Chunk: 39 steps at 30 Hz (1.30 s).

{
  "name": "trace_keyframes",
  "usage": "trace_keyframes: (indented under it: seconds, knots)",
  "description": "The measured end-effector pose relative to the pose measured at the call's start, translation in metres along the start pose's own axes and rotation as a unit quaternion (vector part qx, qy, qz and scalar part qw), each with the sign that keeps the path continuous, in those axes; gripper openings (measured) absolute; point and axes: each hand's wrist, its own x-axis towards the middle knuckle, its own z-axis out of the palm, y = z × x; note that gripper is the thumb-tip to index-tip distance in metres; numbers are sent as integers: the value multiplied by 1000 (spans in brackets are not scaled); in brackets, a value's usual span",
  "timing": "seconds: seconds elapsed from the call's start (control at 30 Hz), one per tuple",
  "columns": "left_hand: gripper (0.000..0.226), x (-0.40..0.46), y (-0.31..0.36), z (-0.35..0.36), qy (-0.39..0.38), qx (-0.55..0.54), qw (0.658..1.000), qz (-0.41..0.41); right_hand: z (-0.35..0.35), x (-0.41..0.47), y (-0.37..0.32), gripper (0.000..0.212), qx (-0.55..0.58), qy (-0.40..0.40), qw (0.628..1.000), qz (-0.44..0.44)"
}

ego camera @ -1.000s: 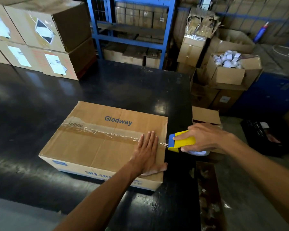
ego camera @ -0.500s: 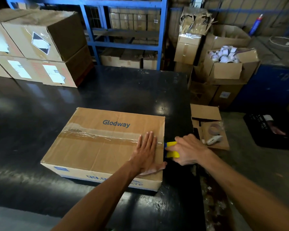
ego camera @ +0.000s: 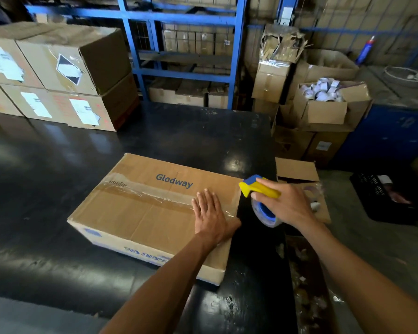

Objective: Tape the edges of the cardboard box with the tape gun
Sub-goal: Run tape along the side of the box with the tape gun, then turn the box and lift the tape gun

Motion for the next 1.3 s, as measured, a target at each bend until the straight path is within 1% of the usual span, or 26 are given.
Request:
trace_keyframes:
  seconds: [0.07, 0.13, 0.23, 0.3, 0.37, 0.5, 0.63, 0.83, 0.93, 0.97, 1.0, 1.03, 1.07, 1.1, 1.13, 1.17, 1.23, 1.3]
  knots:
    - [131, -5, -19, -1, -12, 17, 998, 61, 2, 1, -24, 54, 103, 17, 994, 35]
    - [130, -10, -45, -1, -23, 44, 987, 150, 5, 3, -49, 52, 186, 42, 980, 48]
    - [124, -25, -85, -9, -48, 79, 956, 280, 14, -2, -84, 50, 250, 76, 964, 57]
    - [122, -39, -104, -14, -68, 86, 942, 318, 21, -7, -102, 51, 266, 66, 960, 50]
    - [116, -49, -115, -10, -67, 99, 935, 333, 25, -15, -114, 52, 272, 51, 960, 42]
    - [104, -57, -122, -1, -24, 114, 933, 341, 27, -37, -129, 49, 279, 32, 959, 41]
    - [92, -56, -125, -7, -31, 120, 924, 362, 21, -63, -125, 49, 272, 6, 962, 25]
    - [91, -43, -138, -29, -55, 166, 899, 400, 10, -92, -103, 52, 261, 20, 964, 53]
    - [94, -46, -137, -31, -56, 173, 904, 388, 8, -104, -102, 50, 268, 29, 961, 63]
    - [93, -50, -135, -31, -54, 164, 908, 382, 8, -109, -104, 49, 269, 29, 961, 65]
    - [90, -57, -132, -33, -60, 133, 918, 368, 9, -113, -107, 50, 268, 26, 961, 64]
    - [85, -65, -128, -37, -71, 69, 932, 348, 10, -116, -110, 51, 266, 24, 962, 57]
    - [77, -76, -122, -44, -96, -56, 946, 304, 10, -119, -112, 52, 262, 23, 964, 44]
    - [69, -85, -114, -51, -123, -223, 938, 236, 10, -122, -114, 53, 259, 23, 965, 27]
    - [62, -94, -107, -60, -136, -378, 901, 165, 10, -126, -116, 53, 255, 25, 967, 2]
    - [58, -100, -104, -67, -137, -496, 852, 101, 11, -129, -117, 53, 250, 30, 967, -25]
    - [61, -106, -105, -83, -142, -649, 748, 7, 12, -136, -120, 55, 222, 64, 969, -84]
    - [66, -108, -116, -95, -165, -746, 643, -47, 16, -142, -122, 57, 161, 114, 968, -158]
